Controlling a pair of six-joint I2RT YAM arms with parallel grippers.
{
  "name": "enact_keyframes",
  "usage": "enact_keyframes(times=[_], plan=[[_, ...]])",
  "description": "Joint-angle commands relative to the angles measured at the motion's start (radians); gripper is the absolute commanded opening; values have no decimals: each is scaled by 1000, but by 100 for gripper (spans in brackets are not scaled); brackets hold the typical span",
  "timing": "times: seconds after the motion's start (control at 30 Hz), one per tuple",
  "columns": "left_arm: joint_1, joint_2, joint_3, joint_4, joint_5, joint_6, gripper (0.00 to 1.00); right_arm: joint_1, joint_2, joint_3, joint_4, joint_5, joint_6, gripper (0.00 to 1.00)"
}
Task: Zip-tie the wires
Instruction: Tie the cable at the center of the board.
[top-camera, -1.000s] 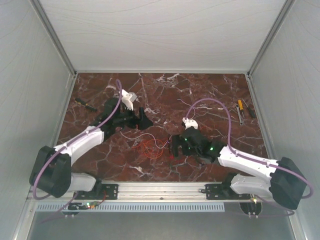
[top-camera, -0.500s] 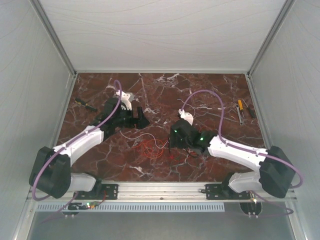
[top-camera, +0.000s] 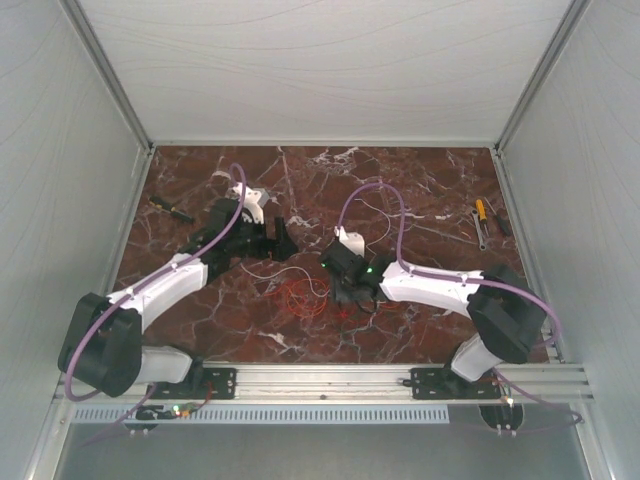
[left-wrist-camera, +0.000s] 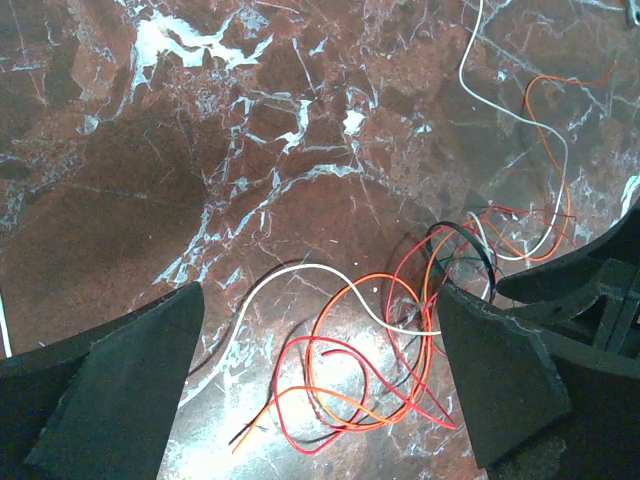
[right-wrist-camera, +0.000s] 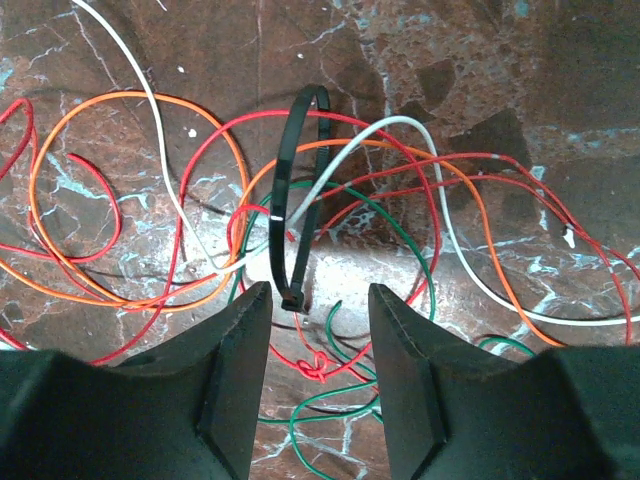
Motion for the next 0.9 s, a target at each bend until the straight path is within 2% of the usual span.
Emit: enact_keyframes(times=[0.0,0.67,0.8,0.87], plan=[[1,-19,-7,46,-3,19,100,11,33,46,-9,20,19,40],[0,-13,-1,43,9,26,100,12,96,85,-35,20,50,22],[1,-11,-1,43,12,28,100,12,96,89,-42,28,54,15],[1,-10,0,42,14,28,100,13,95,92,-45,32,56,14]])
